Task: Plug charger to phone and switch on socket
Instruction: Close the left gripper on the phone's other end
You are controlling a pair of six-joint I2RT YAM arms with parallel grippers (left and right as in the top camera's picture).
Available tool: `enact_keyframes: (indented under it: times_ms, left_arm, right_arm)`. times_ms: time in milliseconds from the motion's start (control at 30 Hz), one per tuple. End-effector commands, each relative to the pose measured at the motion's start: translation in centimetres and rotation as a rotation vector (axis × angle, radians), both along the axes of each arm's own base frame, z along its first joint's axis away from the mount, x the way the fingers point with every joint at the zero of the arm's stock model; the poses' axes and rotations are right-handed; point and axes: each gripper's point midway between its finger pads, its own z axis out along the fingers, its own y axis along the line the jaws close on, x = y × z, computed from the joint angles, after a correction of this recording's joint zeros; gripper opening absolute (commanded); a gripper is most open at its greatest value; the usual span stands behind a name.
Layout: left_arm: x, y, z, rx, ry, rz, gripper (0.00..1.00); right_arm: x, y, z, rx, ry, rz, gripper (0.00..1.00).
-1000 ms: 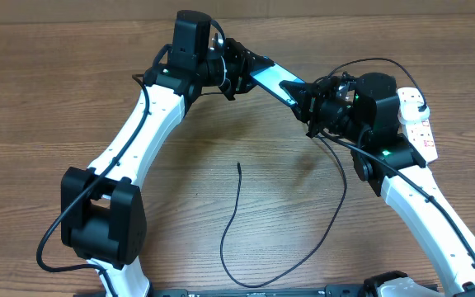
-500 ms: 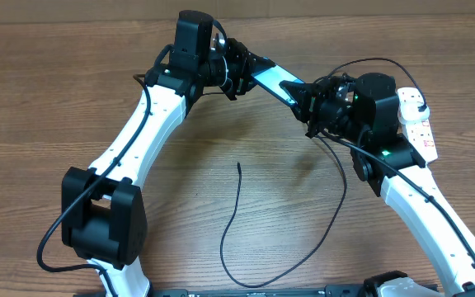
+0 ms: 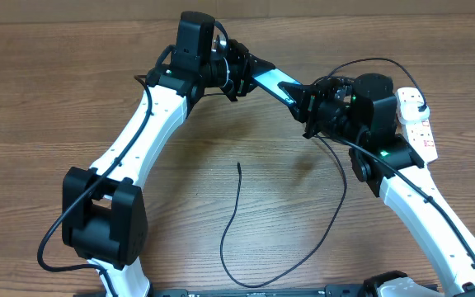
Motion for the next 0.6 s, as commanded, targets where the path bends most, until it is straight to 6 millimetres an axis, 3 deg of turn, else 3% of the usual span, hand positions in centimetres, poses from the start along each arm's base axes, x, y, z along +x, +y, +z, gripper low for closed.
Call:
enact_keyframes:
  times_ms: [0, 167, 300, 467, 533, 567]
  left_arm:
    - [-0.71, -0.83, -0.03, 0.002, -0.001, -0.023, 0.19]
    - [-0.71, -0.83, -0.03, 0.002, -0.001, -0.023, 0.17]
    - [-0.73, -0.85, -0.04, 0.002, -0.001, -0.024, 0.04]
    - [-0.74, -0.86, -0.03, 0.002, -0.001, -0.024, 0.05]
    - [-0.74, -0.86, -0.03, 0.002, -0.002, -0.024, 0.05]
    - [-0.74, -0.86, -0.03, 0.002, -0.001, -0.024, 0.04]
  right_arm:
    - [-0.56, 0.94, 1.86, 0.034, -0.029, 0.041, 0.04]
    - [-0.56, 0.94, 1.86, 0.034, -0.029, 0.041, 0.04]
    - [-0.56, 0.94, 1.86, 0.034, -0.029, 0.041, 0.04]
    - [-0.56, 0.94, 1.86, 0.034, -0.029, 0.041, 0.04]
    - [-0.56, 0.94, 1.86, 0.034, -0.029, 0.041, 0.09]
    - [-0.56, 0.94, 1.86, 0.034, -0.030, 0.041, 0.18]
